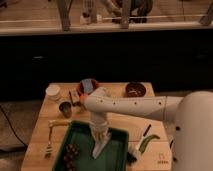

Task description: Wipe tray with towel

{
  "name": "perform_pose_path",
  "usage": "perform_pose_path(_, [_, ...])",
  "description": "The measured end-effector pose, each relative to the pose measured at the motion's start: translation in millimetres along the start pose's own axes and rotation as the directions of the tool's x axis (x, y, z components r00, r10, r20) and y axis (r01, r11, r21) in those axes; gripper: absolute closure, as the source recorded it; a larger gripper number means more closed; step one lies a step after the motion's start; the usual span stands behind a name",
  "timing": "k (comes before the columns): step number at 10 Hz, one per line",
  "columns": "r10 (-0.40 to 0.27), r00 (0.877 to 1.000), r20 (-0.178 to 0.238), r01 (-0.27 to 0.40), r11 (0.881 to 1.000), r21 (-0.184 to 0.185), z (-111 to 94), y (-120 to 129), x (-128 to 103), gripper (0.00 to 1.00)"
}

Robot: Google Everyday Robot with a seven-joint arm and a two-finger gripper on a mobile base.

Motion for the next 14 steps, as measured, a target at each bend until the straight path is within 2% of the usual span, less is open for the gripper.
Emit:
perform_pose_path(2, [-0.019, 1.0, 0.002, 0.019, 1.0, 0.013, -2.3, -4.3, 1.3, 0.99])
perform_pose_path(14, [-0.018, 1.0, 0.004, 0.018, 1.0, 0.014, -1.6, -3.8, 0.9, 0.99])
